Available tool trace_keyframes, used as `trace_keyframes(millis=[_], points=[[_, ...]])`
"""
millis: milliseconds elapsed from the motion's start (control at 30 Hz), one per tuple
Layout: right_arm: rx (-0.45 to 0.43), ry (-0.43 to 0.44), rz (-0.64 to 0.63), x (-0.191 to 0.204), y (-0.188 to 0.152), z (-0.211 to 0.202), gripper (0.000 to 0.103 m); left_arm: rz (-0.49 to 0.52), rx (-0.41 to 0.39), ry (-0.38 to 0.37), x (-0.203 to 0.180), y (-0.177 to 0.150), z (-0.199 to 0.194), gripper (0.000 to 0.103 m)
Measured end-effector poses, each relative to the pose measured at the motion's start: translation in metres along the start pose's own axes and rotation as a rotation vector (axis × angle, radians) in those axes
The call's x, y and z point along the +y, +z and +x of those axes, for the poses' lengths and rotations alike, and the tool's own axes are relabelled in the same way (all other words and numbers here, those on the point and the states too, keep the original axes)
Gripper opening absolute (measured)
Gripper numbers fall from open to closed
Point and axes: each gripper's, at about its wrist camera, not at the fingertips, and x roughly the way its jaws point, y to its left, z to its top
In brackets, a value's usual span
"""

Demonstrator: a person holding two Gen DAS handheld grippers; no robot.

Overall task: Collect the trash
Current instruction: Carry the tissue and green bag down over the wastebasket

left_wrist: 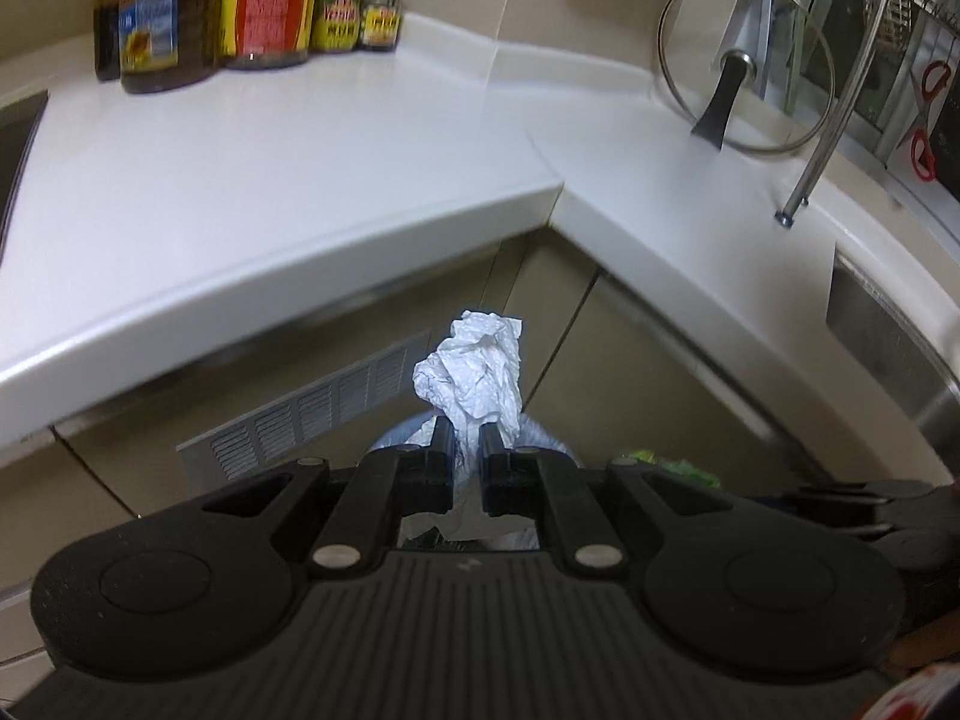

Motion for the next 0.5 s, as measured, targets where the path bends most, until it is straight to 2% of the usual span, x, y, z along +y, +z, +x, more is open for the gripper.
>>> trace_keyframes(millis=[200, 500], points=[[0.087, -0.032, 0.038, -0.011, -0.025, 0.036, 0.035, 0.000, 0.034, -0.003, 0.012, -0.010, 0.015, 0.008], [0.159, -0.124, 0.036, -0.010, -0.046, 0.082, 0.035, 0.009, 0.081, 0.012, 0.025, -0.021, 0.040, 0.008]])
